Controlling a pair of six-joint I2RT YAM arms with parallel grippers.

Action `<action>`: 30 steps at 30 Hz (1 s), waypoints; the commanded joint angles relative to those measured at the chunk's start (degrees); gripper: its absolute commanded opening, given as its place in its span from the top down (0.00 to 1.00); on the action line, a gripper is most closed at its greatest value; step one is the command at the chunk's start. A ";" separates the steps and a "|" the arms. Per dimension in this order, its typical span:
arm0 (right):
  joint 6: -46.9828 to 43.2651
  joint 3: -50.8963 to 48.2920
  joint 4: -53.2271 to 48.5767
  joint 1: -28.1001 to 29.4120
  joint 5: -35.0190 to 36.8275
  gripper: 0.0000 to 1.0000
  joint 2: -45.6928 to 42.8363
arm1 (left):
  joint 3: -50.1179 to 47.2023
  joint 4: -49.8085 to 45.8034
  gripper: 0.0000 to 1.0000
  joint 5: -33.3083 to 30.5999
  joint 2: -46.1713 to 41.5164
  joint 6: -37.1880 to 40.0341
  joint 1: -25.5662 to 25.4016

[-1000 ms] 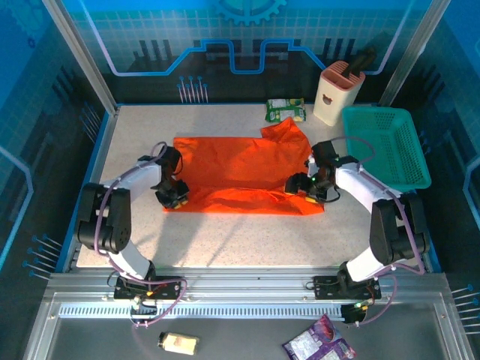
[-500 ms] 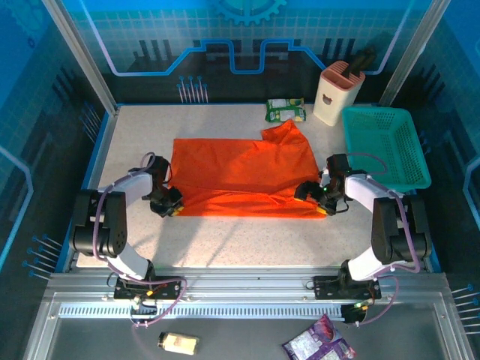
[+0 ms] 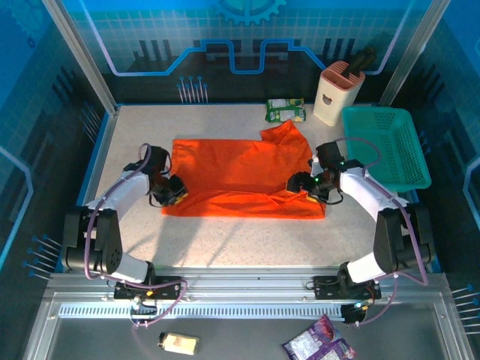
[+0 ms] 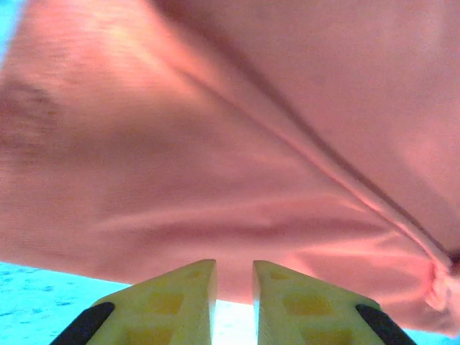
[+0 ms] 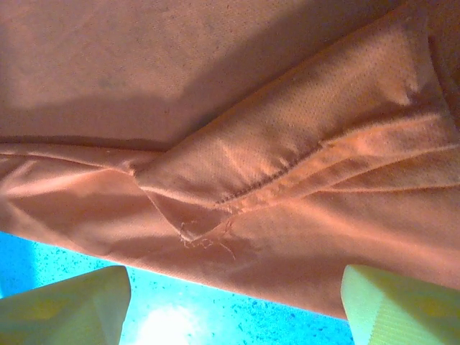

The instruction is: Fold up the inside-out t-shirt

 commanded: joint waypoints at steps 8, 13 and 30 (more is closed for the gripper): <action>-5.94 5.84 -2.21 -5.26 3.48 0.30 8.14 | 10.50 9.36 0.65 6.29 7.86 -8.77 -18.61; -7.45 5.58 -0.93 -8.28 1.54 0.30 9.07 | 18.54 12.38 0.63 7.66 17.81 -11.26 -27.80; -7.05 4.02 4.41 -9.84 -5.87 0.41 13.27 | 30.12 15.83 0.48 11.56 34.41 -14.23 -37.63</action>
